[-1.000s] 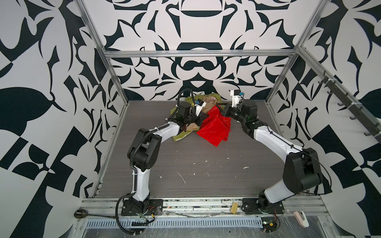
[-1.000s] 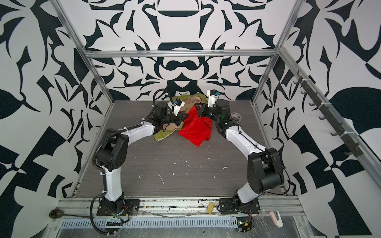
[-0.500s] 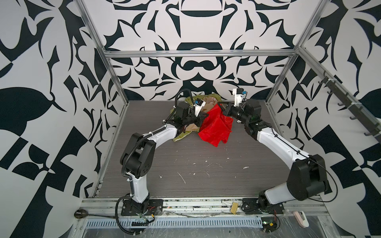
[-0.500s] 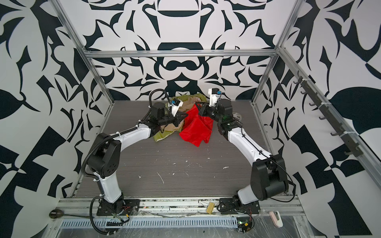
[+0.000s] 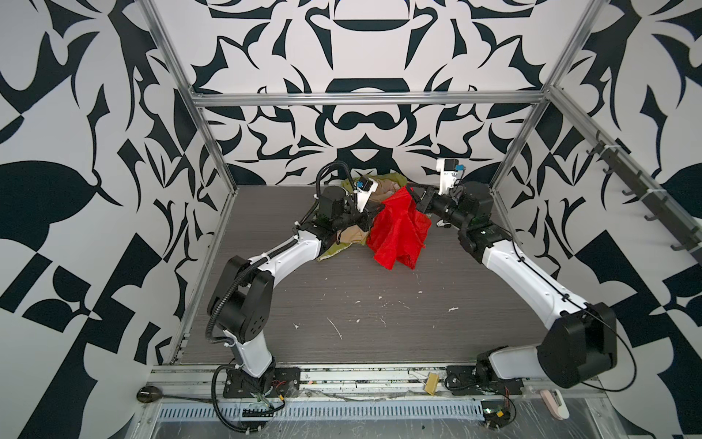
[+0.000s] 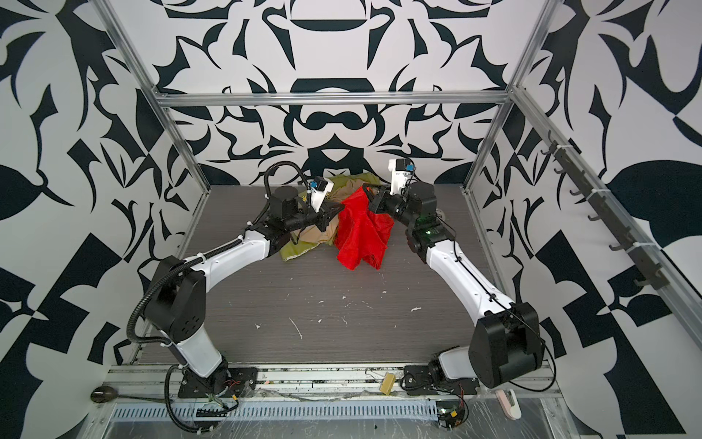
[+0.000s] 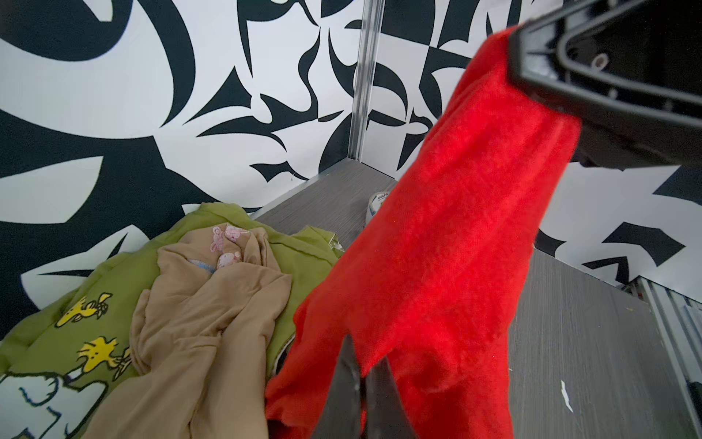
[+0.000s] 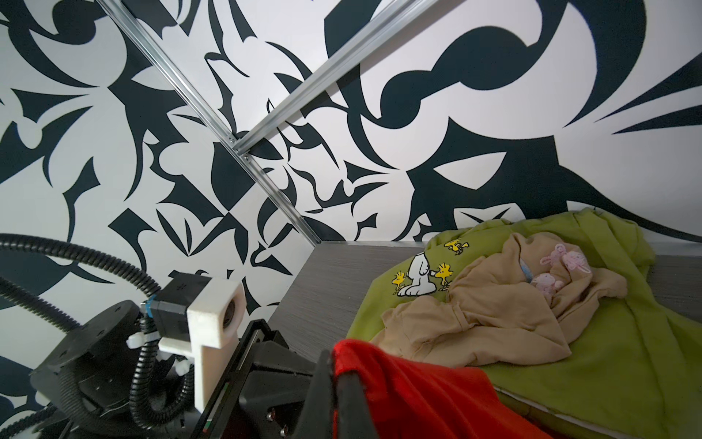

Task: Pick out a specific cloth from the pile
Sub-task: 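Lift the red cloth up with both grippers, away from the pile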

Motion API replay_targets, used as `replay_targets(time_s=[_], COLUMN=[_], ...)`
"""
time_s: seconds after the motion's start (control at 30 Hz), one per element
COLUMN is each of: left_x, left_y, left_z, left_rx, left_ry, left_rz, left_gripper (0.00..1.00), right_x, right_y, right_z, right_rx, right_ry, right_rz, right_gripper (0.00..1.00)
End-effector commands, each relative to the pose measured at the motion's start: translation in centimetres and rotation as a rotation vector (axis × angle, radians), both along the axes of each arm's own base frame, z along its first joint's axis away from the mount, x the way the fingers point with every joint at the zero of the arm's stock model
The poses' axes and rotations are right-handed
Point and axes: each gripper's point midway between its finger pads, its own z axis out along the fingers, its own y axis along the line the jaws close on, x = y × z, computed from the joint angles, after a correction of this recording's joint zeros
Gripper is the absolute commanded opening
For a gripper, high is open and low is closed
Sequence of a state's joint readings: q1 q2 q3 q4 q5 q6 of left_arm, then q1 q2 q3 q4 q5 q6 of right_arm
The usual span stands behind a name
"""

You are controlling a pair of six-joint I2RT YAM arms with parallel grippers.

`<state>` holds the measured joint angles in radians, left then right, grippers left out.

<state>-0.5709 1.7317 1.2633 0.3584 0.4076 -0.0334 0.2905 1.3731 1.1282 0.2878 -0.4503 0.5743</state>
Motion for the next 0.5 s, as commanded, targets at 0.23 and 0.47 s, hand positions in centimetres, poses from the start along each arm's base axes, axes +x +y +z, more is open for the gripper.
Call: replay_targets(time_s=[0.23, 0.47], left_x=[-1.6, -2.7], left_y=[0.3, 0.4], left_z=[6.6, 8.8], left_rx=[-0.077, -0.104], left_ry=[-0.088, -0.123], left_rz=[-0.014, -0.027], left_gripper=[0.00, 0.00], right_x=[-1.6, -2.2], right_y=[-1.0, -1.2], right_z=[4.8, 5.9], right_rx=[0.013, 0.011], right_ry=[-0.133, -0.160], right_rz=[-0.028, -0.034], right_gripper=[0.00, 0.00])
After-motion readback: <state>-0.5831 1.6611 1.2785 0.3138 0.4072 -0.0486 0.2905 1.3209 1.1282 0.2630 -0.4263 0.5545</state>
